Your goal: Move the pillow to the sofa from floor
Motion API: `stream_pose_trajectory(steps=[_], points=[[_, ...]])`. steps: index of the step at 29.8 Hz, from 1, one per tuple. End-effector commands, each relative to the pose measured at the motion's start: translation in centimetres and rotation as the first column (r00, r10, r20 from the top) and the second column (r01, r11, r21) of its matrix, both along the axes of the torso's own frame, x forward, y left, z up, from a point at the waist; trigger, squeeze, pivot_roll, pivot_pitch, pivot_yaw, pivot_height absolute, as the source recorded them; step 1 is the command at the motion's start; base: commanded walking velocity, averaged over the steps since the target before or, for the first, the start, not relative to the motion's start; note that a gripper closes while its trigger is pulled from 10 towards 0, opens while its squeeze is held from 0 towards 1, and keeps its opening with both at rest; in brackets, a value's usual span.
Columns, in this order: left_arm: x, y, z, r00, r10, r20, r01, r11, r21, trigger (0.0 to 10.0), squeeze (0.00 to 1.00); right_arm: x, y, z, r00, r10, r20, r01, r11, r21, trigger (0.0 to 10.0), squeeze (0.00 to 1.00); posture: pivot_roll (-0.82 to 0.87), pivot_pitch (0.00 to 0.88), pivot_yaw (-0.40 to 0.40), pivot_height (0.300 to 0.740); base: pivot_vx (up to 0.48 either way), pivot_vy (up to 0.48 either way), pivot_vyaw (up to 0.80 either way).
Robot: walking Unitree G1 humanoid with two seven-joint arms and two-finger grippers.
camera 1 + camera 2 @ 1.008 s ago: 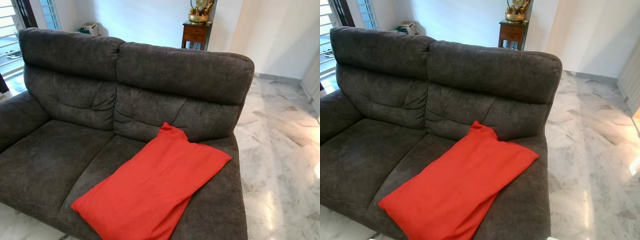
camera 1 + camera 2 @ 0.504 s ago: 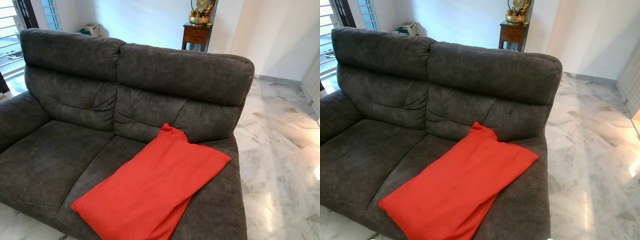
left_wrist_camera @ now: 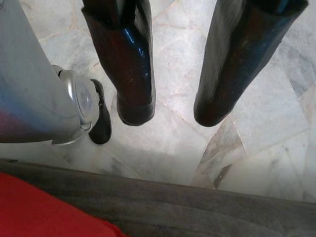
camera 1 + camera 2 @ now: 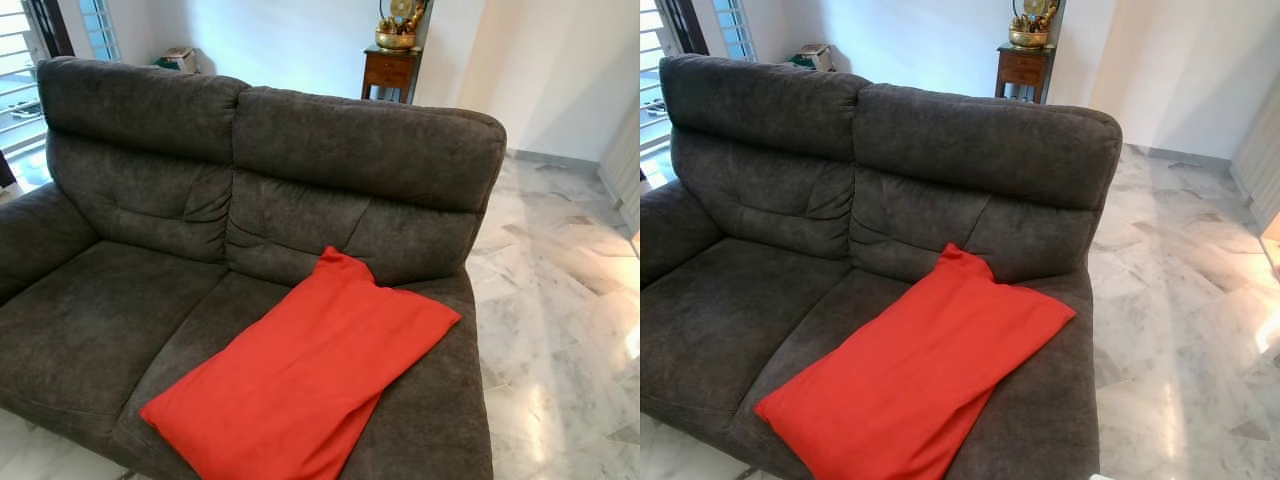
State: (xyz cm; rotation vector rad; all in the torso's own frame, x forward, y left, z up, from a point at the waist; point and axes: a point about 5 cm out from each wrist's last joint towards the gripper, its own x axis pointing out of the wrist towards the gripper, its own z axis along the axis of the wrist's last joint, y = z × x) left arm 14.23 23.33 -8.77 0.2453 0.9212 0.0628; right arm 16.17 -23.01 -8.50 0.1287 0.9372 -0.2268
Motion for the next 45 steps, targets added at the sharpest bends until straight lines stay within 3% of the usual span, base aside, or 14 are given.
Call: stream_pose_trajectory(steps=[1,30,45], points=[[-0.24,-0.09,-0.12,1.000,-0.014,-0.008,0.014,1.000,0.010,10.0,0.00,0.34,0.53,0.03,1.000,0.012,0.011,-0.012,1.000,0.015,10.0,0.00,0.14,0.048,-0.027,0.740,0.000,0.000,0.00],[-0.59,-0.04,-0.22,1.000,-0.012,-0.015,0.012,1.000,0.013,10.0,0.00,0.11,0.73,-0.11,1.000,0.031,0.002,-0.031,0.999,0.020,10.0,0.00,0.15,0.057,-0.034,0.740,0.000,0.000,0.00],[-0.45,-0.30,-0.24,1.000,-0.018,-0.013,0.018,1.000,0.012,10.0,0.00,-0.14,0.70,-0.22,0.998,0.055,-0.014,-0.054,0.998,0.015,10.0,0.00,0.14,0.046,-0.039,0.740,-0.252,0.000,0.00]])
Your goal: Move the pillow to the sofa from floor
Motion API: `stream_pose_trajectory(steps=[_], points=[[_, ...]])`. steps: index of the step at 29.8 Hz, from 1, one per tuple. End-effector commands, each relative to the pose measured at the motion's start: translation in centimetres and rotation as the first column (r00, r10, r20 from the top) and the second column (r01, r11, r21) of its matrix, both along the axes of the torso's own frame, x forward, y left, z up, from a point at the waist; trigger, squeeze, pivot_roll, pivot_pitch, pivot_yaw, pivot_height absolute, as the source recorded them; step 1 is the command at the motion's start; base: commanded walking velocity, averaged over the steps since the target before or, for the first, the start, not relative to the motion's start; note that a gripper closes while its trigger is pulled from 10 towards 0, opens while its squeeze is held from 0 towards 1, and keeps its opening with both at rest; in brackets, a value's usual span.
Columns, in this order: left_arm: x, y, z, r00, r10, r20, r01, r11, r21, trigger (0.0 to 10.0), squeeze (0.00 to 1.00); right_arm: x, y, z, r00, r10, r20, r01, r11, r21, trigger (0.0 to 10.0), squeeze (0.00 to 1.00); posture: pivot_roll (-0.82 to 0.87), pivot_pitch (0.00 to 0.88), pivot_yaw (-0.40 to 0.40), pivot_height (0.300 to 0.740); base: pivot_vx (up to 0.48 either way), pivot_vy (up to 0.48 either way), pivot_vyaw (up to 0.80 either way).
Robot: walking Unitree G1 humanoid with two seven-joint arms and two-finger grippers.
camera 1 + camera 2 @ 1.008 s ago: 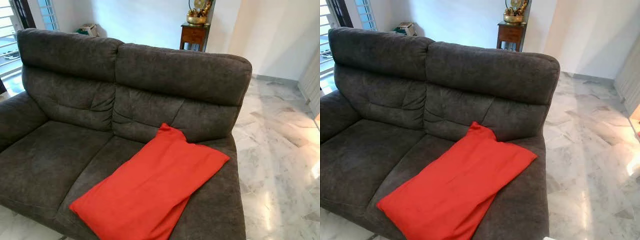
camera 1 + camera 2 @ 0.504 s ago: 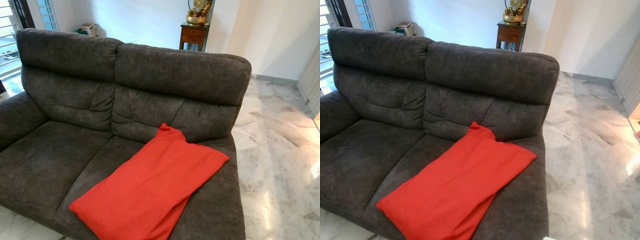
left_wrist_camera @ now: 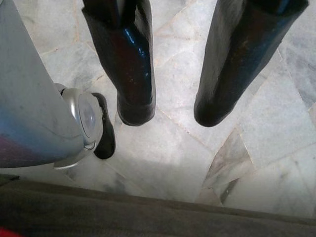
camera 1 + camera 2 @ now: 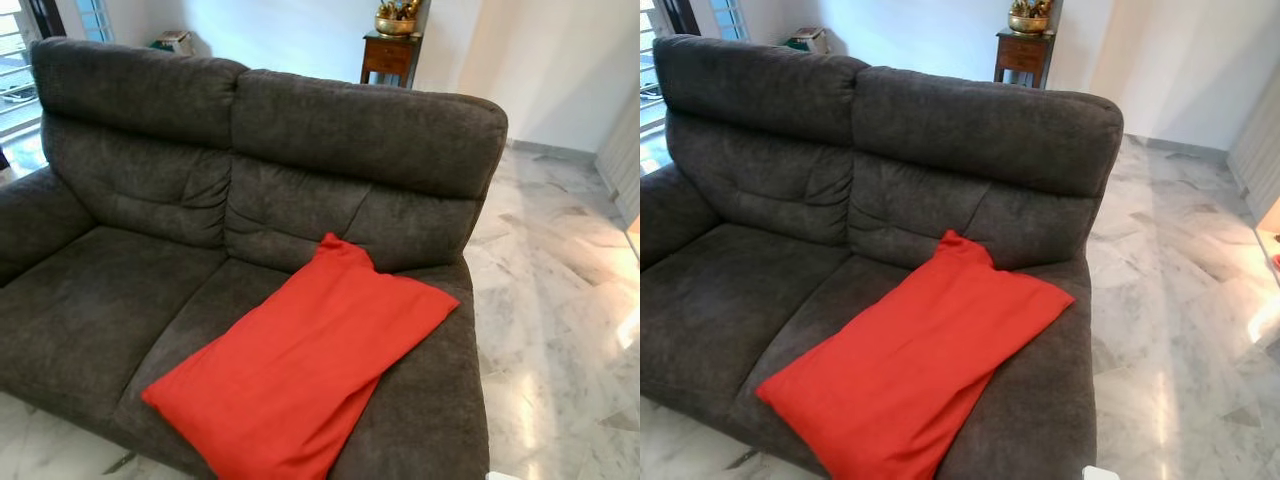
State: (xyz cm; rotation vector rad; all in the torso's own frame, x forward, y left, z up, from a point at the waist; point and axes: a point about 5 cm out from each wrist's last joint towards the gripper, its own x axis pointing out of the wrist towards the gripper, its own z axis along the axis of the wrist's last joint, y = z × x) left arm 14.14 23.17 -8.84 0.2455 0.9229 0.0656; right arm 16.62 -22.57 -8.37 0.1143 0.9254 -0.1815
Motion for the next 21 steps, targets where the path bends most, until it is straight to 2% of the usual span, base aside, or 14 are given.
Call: stream_pose_trajectory(steps=[1,5,21], points=[[-0.31,-0.13,-0.14,1.000,-0.020,-0.010,0.020,1.000,0.011,10.0,0.00,-0.58,0.27,-0.34,1.000,0.011,-0.029,-0.011,1.000,0.008,10.0,0.00,0.14,0.045,-0.039,0.740,-0.255,0.000,0.00],[-0.23,-0.16,-0.11,1.000,-0.021,-0.006,0.021,1.000,0.012,10.0,0.00,-0.50,0.31,-0.31,1.000,0.015,-0.027,-0.014,1.000,0.008,10.0,0.00,0.14,0.042,-0.040,0.740,-0.255,0.000,0.00],[-0.51,-0.09,-0.20,1.000,-0.014,-0.012,0.014,1.000,0.015,10.0,0.00,-0.48,0.00,-0.25,1.000,-0.002,-0.027,0.002,1.000,0.004,10.0,0.00,0.14,0.052,-0.040,0.740,0.000,0.000,0.00]])
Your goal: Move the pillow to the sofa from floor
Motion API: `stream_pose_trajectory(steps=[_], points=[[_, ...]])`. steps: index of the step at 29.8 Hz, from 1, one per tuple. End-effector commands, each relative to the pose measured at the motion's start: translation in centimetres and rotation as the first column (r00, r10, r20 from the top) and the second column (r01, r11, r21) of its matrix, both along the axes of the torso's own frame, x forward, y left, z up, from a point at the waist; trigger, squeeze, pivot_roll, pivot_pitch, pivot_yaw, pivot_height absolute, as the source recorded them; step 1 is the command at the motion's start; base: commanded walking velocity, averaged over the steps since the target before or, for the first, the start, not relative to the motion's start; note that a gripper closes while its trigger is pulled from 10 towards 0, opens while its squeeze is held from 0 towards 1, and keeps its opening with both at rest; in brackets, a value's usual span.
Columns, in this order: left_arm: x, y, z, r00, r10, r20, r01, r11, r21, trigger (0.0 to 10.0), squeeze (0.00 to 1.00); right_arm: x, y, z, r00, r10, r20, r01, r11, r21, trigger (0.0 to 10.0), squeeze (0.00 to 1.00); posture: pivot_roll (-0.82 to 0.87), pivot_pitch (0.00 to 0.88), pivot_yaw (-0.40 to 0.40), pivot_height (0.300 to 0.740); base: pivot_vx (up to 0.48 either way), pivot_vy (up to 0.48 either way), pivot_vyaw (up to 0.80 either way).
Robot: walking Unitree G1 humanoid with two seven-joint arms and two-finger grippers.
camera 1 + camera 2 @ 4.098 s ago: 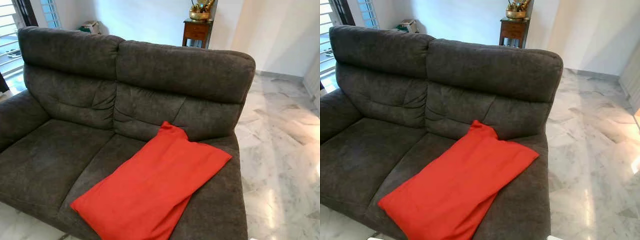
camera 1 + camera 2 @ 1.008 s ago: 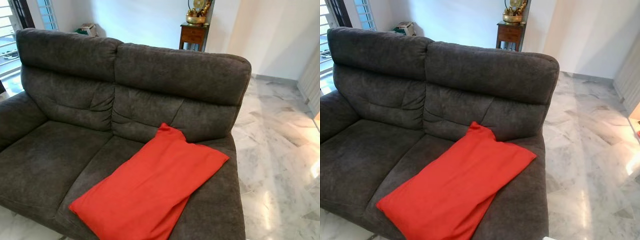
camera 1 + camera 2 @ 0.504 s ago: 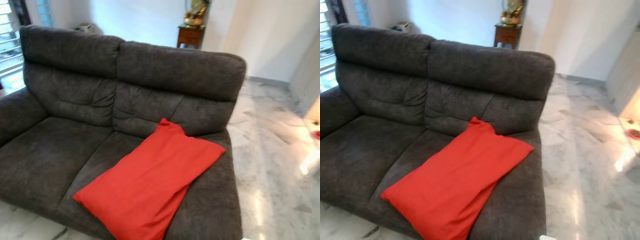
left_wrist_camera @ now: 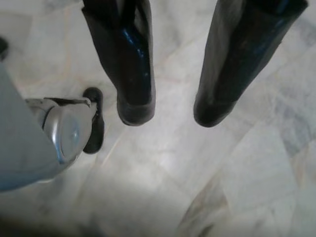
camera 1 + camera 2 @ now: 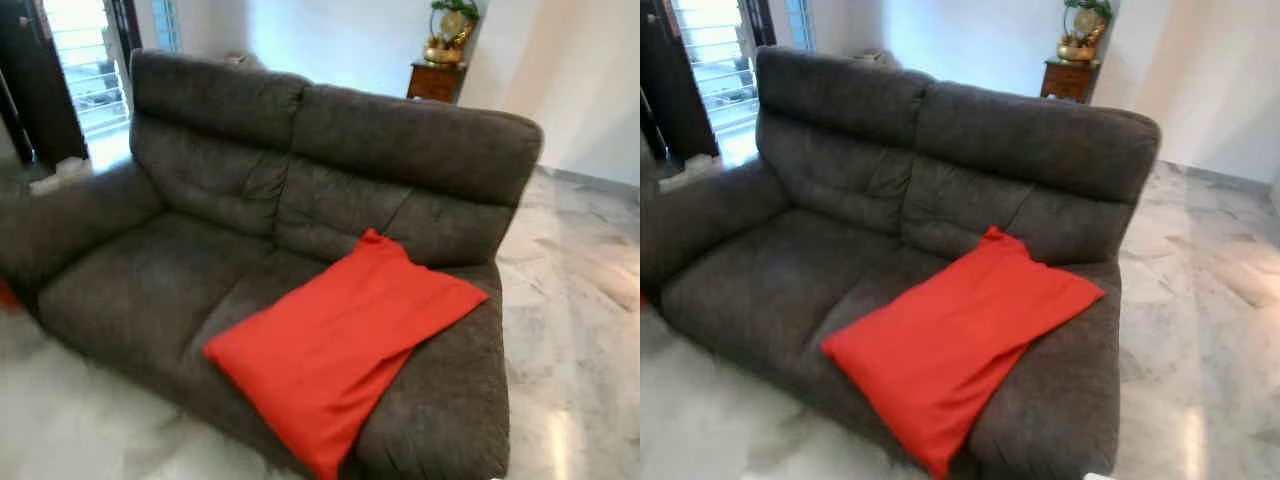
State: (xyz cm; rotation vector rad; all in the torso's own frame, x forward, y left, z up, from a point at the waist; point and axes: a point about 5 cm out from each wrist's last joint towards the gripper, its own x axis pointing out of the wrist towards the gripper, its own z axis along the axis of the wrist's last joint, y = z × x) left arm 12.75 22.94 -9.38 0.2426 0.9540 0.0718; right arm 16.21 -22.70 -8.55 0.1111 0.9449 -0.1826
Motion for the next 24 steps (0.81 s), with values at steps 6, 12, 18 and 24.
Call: stream_pose_trajectory(steps=[6,12,18,24], points=[[0.80,0.20,0.31,1.000,-0.026,0.013,0.026,1.000,0.012,10.0,0.00,-0.25,0.72,-0.29,0.999,0.024,-0.022,-0.024,1.000,0.010,10.0,0.00,0.14,0.056,-0.038,0.740,0.000,0.000,-0.67],[0.79,0.31,0.34,0.999,-0.032,0.013,0.032,0.999,0.016,10.0,0.00,-0.27,0.81,-0.33,1.000,0.018,-0.026,-0.018,1.000,0.013,10.0,0.00,0.15,0.060,-0.036,0.740,0.000,0.000,-0.80],[0.56,0.35,0.26,0.998,-0.069,-0.004,0.069,0.997,0.040,10.0,0.00,-0.31,0.79,-0.35,0.999,0.018,-0.028,-0.017,1.000,0.013,10.0,0.00,0.15,0.061,-0.035,0.740,0.000,-0.074,-0.80],[0.46,0.42,0.21,0.999,-0.041,-0.008,0.041,0.999,0.026,10.0,0.00,-0.34,0.80,-0.36,0.999,0.017,-0.029,-0.017,1.000,0.014,10.0,0.00,0.15,0.062,-0.034,0.740,0.000,-0.314,-0.80]])
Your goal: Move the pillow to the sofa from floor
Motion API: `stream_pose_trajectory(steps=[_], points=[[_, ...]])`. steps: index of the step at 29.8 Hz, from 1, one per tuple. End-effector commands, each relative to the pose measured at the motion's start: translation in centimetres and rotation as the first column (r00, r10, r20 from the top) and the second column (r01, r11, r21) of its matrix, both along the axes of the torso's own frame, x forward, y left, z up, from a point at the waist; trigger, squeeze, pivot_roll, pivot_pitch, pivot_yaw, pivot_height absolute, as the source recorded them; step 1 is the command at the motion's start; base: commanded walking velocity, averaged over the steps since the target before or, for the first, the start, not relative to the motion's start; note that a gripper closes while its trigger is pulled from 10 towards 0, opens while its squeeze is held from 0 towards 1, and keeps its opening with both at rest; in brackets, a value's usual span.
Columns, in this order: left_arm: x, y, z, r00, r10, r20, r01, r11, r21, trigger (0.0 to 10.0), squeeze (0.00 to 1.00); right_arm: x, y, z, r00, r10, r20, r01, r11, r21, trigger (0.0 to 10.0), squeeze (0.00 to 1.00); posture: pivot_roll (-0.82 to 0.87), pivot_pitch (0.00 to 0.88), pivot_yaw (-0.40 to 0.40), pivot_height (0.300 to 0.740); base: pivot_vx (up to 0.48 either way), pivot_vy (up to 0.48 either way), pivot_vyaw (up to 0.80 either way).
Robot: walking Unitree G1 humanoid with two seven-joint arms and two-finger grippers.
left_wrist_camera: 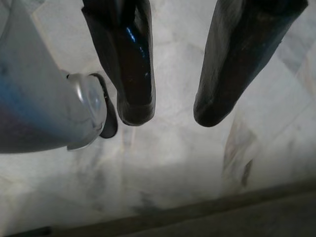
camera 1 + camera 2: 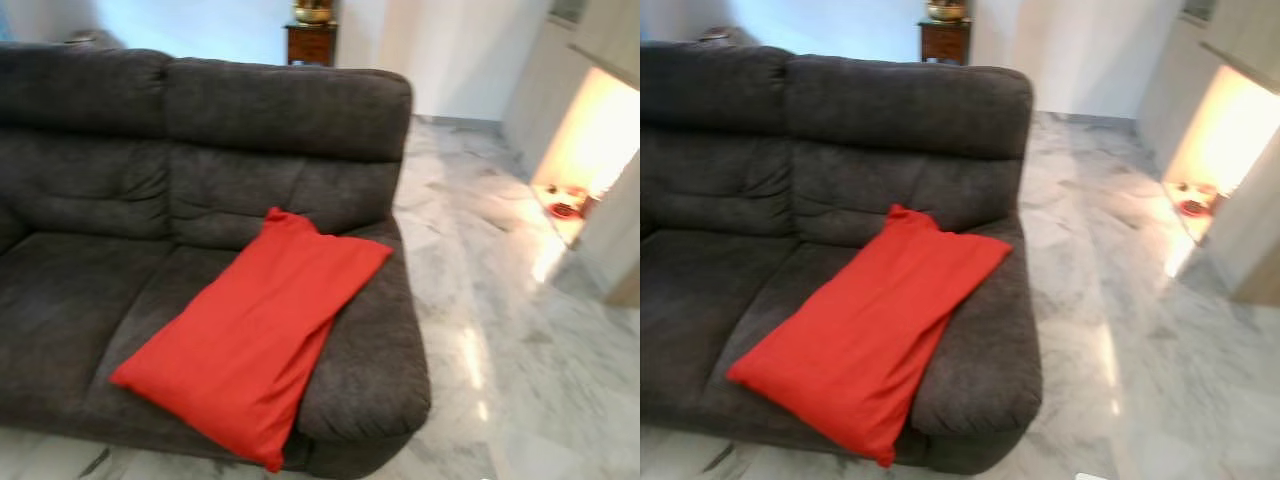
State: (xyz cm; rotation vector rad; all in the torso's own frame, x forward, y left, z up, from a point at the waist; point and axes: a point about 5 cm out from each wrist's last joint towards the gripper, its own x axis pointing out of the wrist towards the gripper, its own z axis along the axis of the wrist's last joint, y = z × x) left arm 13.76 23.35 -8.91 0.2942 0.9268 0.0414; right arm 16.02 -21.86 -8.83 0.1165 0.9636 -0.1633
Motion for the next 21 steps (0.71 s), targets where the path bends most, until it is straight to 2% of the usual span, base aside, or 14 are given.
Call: stream_pose_trajectory(steps=[1,10,20,21], points=[[-0.6,0.0,-0.3,1.000,0.016,-0.027,-0.016,1.000,-0.006,10.0,0.00,-0.2,0.0,-0.1,1.000,0.003,-0.013,-0.003,1.000,-0.001,10.0,0.00,0.15,0.062,-0.034,0.740,0.000,0.000,-0.80],[-0.6,0.1,-0.3,0.999,0.004,-0.034,-0.004,1.000,-0.007,10.0,0.00,-0.1,-0.1,0.0,1.000,0.000,-0.010,0.000,1.000,-0.002,10.0,0.00,0.15,0.059,-0.029,0.740,0.000,0.000,-0.80],[-0.6,1.3,0.0,0.999,-0.009,-0.038,0.011,0.998,0.055,10.0,0.00,0.0,0.5,-0.1,1.000,-0.005,-0.007,0.006,1.000,0.010,10.0,0.00,0.15,0.060,-0.011,0.740,0.000,0.000,-0.80],[-0.6,1.4,0.1,0.999,-0.017,-0.036,0.019,0.998,0.062,10.0,0.00,0.0,0.5,-0.1,1.000,-0.005,-0.007,0.006,1.000,0.011,10.0,0.00,0.15,0.059,-0.011,0.740,0.000,-0.480,-0.80]])
